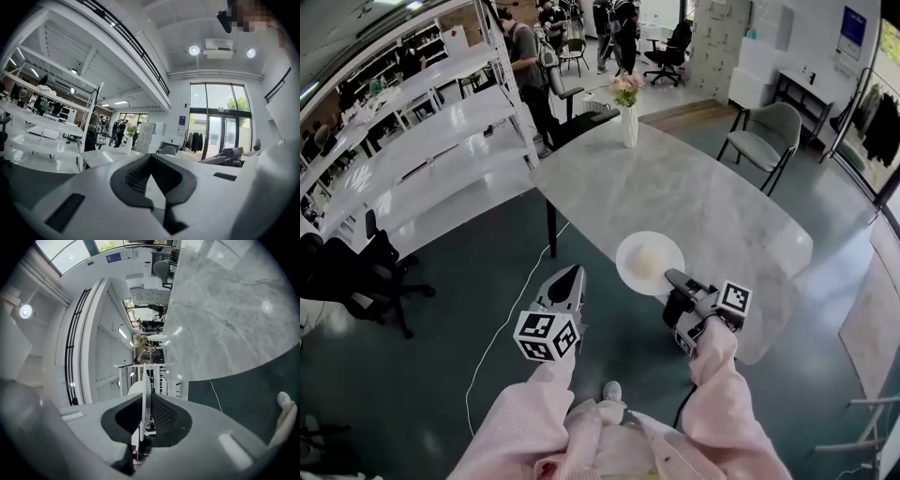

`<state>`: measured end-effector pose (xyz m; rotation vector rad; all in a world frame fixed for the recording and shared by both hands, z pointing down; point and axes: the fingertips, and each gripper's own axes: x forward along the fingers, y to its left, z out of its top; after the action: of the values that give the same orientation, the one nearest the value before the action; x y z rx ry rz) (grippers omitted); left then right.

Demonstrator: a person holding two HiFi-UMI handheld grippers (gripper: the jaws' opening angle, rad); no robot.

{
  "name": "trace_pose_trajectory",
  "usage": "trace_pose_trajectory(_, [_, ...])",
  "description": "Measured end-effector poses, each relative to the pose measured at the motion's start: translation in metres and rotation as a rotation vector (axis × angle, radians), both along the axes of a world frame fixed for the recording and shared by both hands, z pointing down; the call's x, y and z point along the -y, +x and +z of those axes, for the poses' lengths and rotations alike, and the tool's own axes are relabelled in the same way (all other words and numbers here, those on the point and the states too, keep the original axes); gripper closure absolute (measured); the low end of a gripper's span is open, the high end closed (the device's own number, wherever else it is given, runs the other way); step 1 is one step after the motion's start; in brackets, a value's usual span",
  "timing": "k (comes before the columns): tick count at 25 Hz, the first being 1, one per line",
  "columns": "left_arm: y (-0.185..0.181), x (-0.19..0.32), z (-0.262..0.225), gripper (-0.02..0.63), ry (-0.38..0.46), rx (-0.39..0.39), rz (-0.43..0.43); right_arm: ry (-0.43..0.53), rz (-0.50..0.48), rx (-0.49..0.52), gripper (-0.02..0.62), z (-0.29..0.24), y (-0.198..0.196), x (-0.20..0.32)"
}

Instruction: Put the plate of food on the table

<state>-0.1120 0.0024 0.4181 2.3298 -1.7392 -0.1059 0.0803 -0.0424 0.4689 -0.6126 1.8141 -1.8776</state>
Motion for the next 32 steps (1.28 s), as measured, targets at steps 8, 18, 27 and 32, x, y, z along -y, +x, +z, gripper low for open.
trace_pose_trajectory(8, [-0.020, 0.058, 0.001, 0.611, 0.001, -0.008, 0.021, -0.009, 0.019, 0.007, 0.568, 0.003, -0.023, 0.058])
trace_pose_trajectory(18, [-0.035, 0.105, 0.014, 0.611, -0.034, -0.038, 0.023, -0.027, 0.024, -0.028, 0.568, 0.015, -0.038, 0.102])
trace_pose_trajectory(27, [-0.044, 0.181, 0.022, 0.611, -0.055, -0.050, 0.015, -0.032, 0.020, -0.025, 0.568, 0.025, -0.047, 0.178])
trace_pose_trajectory(32, [-0.053, 0.235, 0.026, 0.611, -0.073, -0.057, 0.011, -0.043, 0.014, -0.022, 0.568, 0.032, -0.057, 0.229])
